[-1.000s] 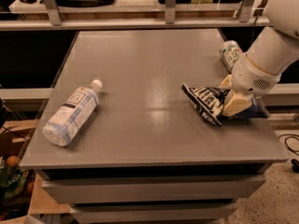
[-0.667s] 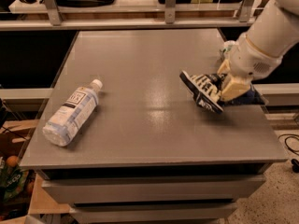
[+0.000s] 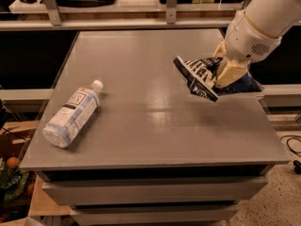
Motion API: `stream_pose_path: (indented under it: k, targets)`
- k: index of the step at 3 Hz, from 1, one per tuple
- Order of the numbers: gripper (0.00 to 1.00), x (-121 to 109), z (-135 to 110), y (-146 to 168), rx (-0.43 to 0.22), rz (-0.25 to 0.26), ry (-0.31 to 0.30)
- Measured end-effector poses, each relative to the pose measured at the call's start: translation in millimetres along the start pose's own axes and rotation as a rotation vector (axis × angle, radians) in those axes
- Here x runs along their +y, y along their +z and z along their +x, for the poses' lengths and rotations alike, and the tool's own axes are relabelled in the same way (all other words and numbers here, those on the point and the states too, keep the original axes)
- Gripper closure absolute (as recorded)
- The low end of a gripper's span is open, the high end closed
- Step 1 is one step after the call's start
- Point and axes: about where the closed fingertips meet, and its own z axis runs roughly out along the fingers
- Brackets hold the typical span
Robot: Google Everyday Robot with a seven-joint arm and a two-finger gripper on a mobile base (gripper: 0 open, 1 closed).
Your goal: Move blue chip bag near blue plastic bottle
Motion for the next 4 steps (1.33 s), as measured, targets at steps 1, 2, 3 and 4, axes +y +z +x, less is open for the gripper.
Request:
stream_pose_path:
  k: [1,2,3,4]
  targets:
    - [1.0,-2,-21,4,-0.007,-0.013,-0.073]
    - [1.0,-4,-59,10,-0.014,-0.045,-0.202]
    - [1.0,5,-107,22,-0.033,-0.1,-0.359]
    - [1.0,22,-153,41,-0.063,-0.169,-0.508]
